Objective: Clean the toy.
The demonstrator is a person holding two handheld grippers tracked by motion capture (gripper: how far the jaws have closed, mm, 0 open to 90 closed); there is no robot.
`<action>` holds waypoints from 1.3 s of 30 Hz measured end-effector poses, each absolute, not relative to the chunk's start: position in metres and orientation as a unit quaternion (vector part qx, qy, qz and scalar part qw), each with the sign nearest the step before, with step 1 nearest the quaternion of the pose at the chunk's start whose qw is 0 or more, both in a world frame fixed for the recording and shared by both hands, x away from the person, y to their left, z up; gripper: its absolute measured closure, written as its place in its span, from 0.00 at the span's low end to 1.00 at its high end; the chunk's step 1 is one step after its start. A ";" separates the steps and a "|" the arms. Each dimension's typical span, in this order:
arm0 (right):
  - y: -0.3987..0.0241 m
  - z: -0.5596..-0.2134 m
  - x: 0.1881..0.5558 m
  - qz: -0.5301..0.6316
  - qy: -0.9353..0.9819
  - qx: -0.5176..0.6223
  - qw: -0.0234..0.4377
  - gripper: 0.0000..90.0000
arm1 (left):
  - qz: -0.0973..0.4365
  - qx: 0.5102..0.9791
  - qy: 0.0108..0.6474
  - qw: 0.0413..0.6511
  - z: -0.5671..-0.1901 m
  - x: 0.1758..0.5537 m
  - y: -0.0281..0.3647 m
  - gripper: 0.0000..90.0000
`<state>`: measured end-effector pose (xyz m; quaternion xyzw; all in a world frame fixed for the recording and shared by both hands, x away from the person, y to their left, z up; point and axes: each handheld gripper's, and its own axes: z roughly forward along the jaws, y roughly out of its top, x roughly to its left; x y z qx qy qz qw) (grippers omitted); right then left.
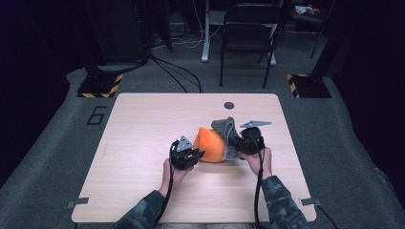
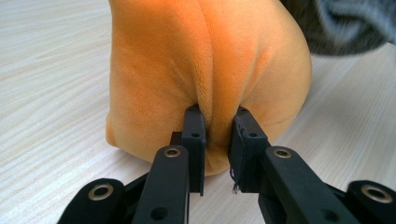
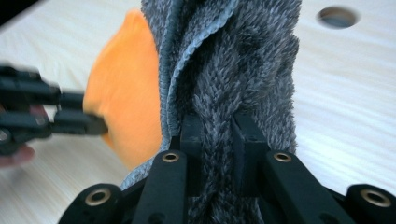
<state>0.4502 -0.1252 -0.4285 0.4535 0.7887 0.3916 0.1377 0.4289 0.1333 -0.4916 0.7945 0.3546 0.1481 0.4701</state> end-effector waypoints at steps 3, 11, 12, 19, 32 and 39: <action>-0.115 -0.440 0.451 0.374 0.798 0.446 0.152 0.85 | 0.148 0.793 0.355 0.473 -0.491 0.429 0.134 0.80; -0.122 -0.442 0.454 0.373 0.795 0.453 0.153 0.85 | 0.174 0.804 0.356 0.443 -0.490 0.424 0.128 0.47; -0.122 -0.442 0.454 0.374 0.794 0.455 0.149 0.85 | 0.178 0.807 0.353 0.439 -0.491 0.424 0.126 0.45; -0.122 -0.443 0.454 0.377 0.792 0.457 0.148 0.85 | 0.192 0.797 0.353 0.451 -0.500 0.426 0.121 0.75; -0.087 -0.395 0.432 0.411 0.804 0.398 0.161 0.85 | 0.144 0.787 0.365 0.475 -0.487 0.415 0.128 0.85; -0.059 -0.413 0.437 0.353 0.832 0.375 0.206 0.85 | 0.140 0.789 0.371 0.470 -0.494 0.419 0.131 0.84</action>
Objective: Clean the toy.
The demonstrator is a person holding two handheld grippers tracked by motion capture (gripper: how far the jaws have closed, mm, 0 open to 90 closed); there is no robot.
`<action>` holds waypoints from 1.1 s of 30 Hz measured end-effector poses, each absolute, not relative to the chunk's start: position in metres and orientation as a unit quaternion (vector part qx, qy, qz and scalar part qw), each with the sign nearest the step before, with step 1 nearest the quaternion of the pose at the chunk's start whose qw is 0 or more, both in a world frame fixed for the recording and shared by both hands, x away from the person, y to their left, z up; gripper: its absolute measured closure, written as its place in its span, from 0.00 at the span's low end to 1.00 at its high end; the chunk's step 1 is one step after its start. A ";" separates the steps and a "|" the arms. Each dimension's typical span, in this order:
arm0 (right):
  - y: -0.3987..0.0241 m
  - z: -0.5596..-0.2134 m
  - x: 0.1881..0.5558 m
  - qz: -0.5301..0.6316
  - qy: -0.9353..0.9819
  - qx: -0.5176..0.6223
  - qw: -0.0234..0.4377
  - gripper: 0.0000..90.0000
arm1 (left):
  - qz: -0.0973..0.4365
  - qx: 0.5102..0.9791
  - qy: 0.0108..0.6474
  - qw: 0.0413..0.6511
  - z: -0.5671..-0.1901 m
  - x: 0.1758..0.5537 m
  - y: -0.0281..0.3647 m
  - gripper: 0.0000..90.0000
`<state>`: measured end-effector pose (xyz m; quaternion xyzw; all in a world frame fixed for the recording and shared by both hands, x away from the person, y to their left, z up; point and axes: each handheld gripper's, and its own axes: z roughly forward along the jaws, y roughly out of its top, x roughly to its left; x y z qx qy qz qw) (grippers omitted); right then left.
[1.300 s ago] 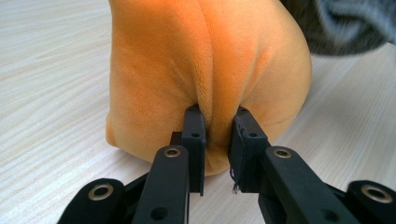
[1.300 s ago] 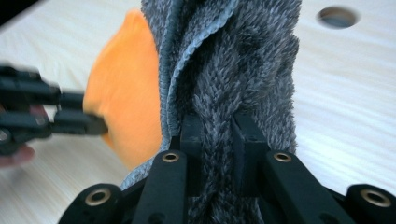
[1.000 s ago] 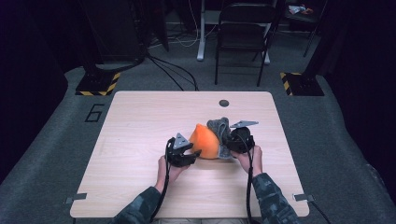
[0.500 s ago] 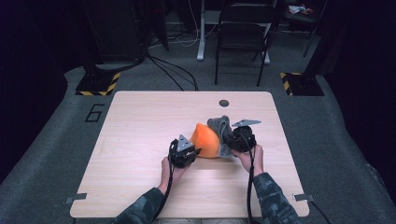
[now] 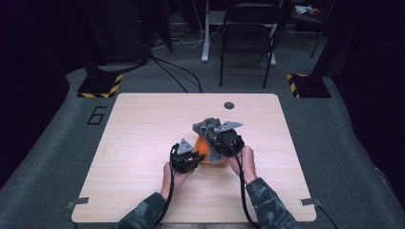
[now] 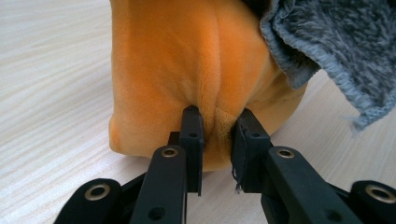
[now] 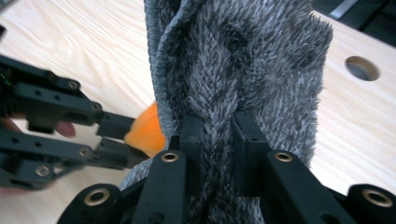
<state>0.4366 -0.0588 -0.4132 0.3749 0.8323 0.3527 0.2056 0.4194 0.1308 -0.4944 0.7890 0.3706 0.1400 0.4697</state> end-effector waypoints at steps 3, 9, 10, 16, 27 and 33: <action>-0.062 -0.414 0.436 0.342 0.835 0.378 0.208 0.85 | 0.146 0.795 0.362 0.465 -0.494 0.421 0.131 0.84; -0.082 -0.422 0.440 0.340 0.826 0.401 0.204 0.85 | 0.136 0.796 0.362 0.465 -0.494 0.424 0.131 0.84; -0.086 -0.423 0.440 0.337 0.825 0.406 0.203 0.85 | 0.133 0.795 0.365 0.466 -0.494 0.424 0.131 0.84; -0.108 -0.436 0.448 0.333 0.815 0.438 0.183 0.85 | 0.132 0.795 0.365 0.467 -0.494 0.426 0.132 0.84; -0.133 -0.480 0.466 0.272 0.814 0.494 0.139 0.84 | 0.121 0.790 0.376 0.470 -0.496 0.429 0.137 0.84; -0.139 -0.481 0.470 0.268 0.811 0.501 0.142 0.85 | 0.122 0.791 0.374 0.469 -0.496 0.430 0.138 0.83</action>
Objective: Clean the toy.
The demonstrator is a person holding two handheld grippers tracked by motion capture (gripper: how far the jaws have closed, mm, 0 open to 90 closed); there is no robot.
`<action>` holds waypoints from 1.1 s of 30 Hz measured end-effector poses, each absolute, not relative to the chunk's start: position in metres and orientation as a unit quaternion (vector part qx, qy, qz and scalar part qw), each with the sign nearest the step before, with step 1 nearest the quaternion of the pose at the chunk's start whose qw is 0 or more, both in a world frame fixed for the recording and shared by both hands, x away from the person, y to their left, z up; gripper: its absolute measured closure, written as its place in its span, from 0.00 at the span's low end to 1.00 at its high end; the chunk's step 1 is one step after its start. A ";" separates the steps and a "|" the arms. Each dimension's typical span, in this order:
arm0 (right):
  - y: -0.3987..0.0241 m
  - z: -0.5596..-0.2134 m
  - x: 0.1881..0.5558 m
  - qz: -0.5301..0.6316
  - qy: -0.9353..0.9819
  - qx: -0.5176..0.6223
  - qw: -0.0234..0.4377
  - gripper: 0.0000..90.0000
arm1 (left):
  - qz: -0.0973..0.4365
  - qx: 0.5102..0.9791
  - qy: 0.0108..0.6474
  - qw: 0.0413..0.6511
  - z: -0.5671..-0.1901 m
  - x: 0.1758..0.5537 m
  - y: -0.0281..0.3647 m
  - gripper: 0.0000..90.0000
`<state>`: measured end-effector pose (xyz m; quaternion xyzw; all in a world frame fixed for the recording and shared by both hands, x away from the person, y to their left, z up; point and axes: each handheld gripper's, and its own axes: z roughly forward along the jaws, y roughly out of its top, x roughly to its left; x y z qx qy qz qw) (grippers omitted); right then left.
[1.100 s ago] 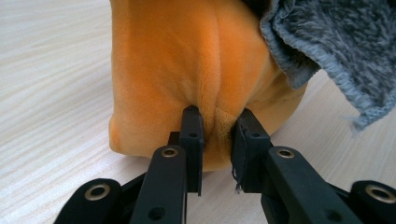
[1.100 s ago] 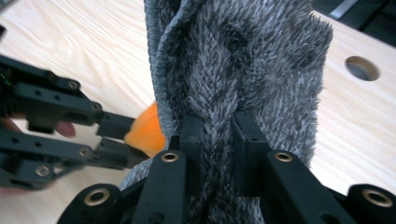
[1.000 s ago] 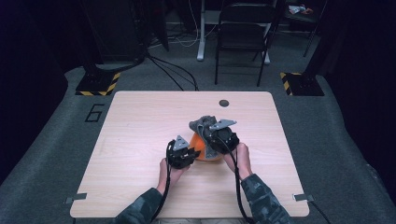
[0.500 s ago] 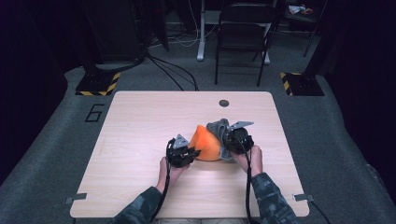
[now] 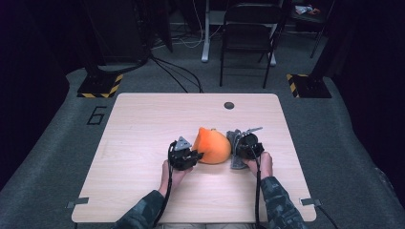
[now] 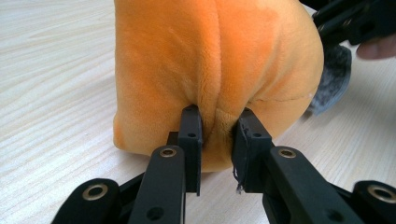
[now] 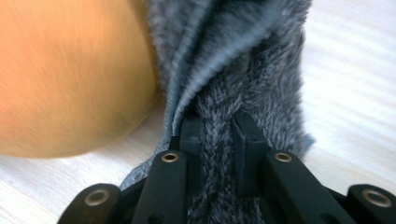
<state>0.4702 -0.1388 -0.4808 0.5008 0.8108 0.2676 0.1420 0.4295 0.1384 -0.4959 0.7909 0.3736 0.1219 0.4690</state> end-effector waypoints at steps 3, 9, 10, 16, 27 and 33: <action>-0.148 -0.464 0.468 0.298 0.793 0.509 0.152 0.85 | 0.124 0.791 0.372 0.469 -0.496 0.429 0.138 0.83; -0.143 -0.423 0.456 0.362 0.784 0.476 0.170 0.85 | 0.129 0.790 0.371 0.470 -0.495 0.428 0.135 0.83; -0.139 -0.417 0.452 0.371 0.785 0.466 0.169 0.85 | 0.133 0.792 0.369 0.468 -0.495 0.427 0.135 0.83; -0.096 -0.399 0.433 0.395 0.806 0.404 0.174 0.85 | 0.140 0.797 0.359 0.464 -0.493 0.422 0.129 0.83; -0.090 -0.420 0.439 0.347 0.824 0.404 0.193 0.84 | 0.140 0.797 0.358 0.465 -0.494 0.423 0.130 0.82; -0.114 -0.435 0.450 0.334 0.813 0.442 0.178 0.84 | 0.141 0.798 0.356 0.466 -0.494 0.423 0.129 0.82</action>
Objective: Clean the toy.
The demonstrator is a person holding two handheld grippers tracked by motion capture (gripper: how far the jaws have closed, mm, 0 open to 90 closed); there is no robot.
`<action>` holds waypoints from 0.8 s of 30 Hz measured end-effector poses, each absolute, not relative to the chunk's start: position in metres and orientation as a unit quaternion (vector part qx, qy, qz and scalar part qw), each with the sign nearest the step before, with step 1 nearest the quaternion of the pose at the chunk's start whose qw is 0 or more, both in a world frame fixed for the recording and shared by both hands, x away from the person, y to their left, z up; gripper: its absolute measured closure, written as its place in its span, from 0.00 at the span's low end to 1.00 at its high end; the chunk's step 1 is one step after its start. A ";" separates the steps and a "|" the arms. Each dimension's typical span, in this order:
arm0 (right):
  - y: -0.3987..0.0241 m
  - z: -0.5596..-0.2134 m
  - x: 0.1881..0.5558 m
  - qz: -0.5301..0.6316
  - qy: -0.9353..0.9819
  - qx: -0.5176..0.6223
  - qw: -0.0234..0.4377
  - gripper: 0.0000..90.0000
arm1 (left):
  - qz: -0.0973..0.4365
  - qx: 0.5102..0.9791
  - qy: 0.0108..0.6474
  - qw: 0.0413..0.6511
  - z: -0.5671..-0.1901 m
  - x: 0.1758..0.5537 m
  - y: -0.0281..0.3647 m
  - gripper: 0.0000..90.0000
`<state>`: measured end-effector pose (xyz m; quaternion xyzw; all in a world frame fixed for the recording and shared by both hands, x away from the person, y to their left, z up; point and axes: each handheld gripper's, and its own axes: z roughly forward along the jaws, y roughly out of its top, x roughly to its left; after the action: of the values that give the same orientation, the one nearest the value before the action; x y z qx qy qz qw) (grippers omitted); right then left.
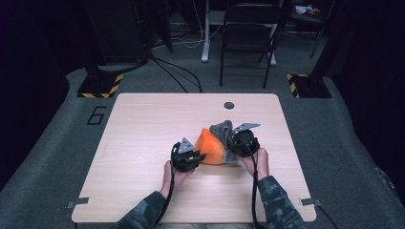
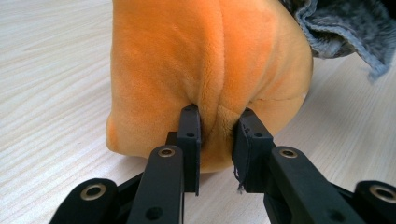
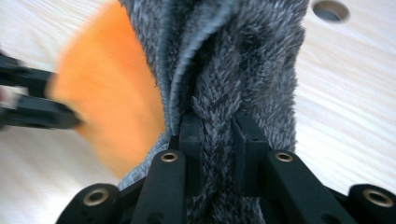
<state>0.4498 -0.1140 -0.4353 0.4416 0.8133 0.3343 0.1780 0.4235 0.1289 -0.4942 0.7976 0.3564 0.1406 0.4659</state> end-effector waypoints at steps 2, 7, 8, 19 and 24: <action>-0.120 -0.441 0.453 0.326 0.812 0.453 0.174 0.84 | 0.140 0.798 0.356 0.466 -0.494 0.424 0.129 0.82; -0.136 -0.465 0.463 0.299 0.806 0.488 0.150 0.84 | 0.140 0.797 0.359 0.464 -0.494 0.424 0.131 0.83; -0.139 -0.470 0.466 0.287 0.810 0.491 0.145 0.84 | 0.140 0.796 0.361 0.465 -0.495 0.424 0.131 0.83; -0.137 -0.419 0.451 0.390 0.780 0.468 0.141 0.85 | 0.131 0.792 0.368 0.470 -0.497 0.427 0.135 0.82; -0.098 -0.436 0.446 0.345 0.817 0.428 0.173 0.85 | 0.133 0.789 0.374 0.468 -0.497 0.427 0.137 0.73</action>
<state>0.4457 -0.0976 -0.4360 0.4279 0.8174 0.3449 0.1726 0.4268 0.1369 -0.4968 0.7894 0.3744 0.1329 0.4679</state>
